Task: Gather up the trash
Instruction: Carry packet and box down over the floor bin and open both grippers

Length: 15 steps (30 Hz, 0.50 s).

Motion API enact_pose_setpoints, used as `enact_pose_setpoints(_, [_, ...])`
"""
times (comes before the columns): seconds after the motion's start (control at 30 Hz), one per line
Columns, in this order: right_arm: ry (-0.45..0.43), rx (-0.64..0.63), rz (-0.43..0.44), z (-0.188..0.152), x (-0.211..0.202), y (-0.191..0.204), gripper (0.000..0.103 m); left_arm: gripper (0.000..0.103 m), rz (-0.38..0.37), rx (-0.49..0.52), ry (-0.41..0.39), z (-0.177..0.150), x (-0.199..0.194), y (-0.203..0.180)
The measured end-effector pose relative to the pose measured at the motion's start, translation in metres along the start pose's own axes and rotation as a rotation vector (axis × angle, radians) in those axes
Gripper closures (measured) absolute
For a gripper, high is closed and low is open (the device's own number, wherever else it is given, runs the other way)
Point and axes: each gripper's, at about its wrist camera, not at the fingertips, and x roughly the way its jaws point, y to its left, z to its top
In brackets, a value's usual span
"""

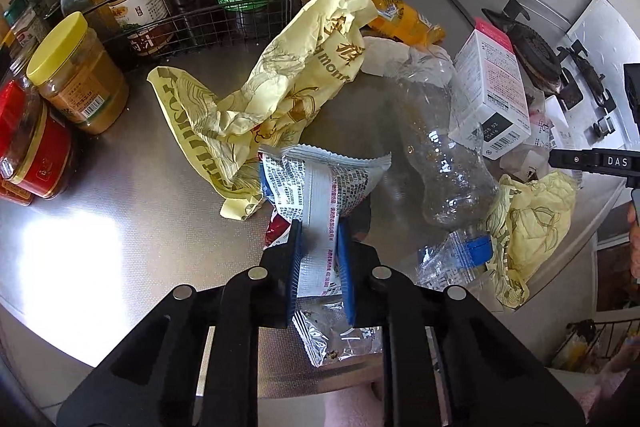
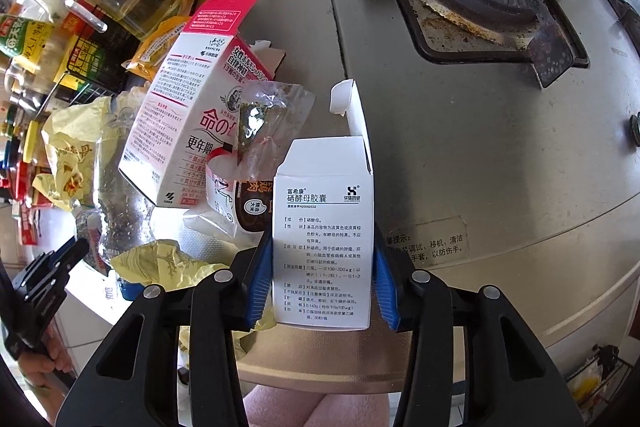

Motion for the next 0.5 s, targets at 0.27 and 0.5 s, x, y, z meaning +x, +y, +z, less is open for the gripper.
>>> enact_pose_setpoints(0.27, [-0.094,0.006,0.028,-0.006,-0.047,-0.009,0.058,0.095,-0.042,0.015,-0.064,0.004,-0.024,-0.009])
enact_pose_setpoints(0.5, [-0.2,0.035,0.018,-0.015,-0.087,-0.018,0.058,0.095,-0.029,0.062,-0.174,0.008,-0.071,-0.025])
